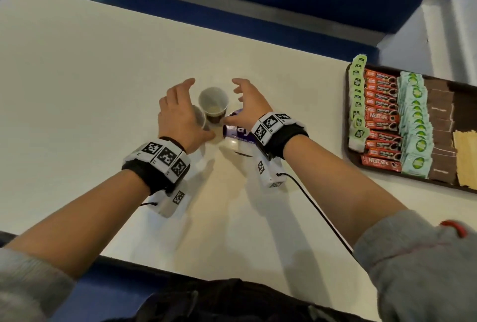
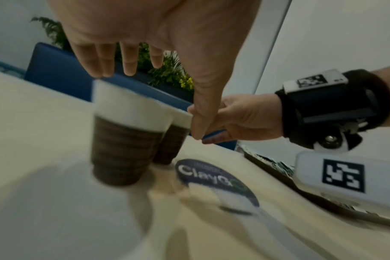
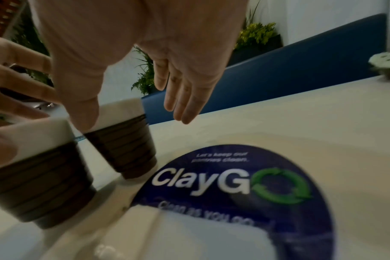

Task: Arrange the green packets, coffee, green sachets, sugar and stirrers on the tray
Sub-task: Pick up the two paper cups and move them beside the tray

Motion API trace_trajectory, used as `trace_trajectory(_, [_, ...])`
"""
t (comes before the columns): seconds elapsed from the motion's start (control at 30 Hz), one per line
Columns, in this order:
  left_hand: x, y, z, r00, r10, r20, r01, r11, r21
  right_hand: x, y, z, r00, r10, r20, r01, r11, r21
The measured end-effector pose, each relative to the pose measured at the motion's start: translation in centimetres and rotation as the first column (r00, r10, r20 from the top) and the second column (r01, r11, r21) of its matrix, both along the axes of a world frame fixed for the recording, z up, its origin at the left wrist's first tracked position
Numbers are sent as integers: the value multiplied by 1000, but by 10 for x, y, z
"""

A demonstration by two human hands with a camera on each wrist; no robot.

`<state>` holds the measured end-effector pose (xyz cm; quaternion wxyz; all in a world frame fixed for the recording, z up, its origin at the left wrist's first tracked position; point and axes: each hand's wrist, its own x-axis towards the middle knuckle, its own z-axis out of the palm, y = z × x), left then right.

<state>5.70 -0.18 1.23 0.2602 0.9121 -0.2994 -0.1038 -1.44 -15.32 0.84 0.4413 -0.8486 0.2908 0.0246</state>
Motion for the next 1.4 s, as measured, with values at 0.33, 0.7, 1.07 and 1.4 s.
trace_trajectory(0.33, [11,15,-18,960,74,-268,-105,989,-101,24,19,-12,999,-36,-24,33,993,-110])
trace_trajectory(0.7, [-2,-29,-3,958,26,-287,-57,993,-102,-21,-22,6,962,-262,76,269,956,-115])
trace_trajectory(1.07, [-48,-159,8,947,-114,-300,96,993,-72,-122,-103,-6,881,-472,13,467,867,-176])
trace_trajectory(1.4, [-70,-251,3,912,-303,-278,306,952,-34,-154,-133,-29,875,-484,27,482,863,-149])
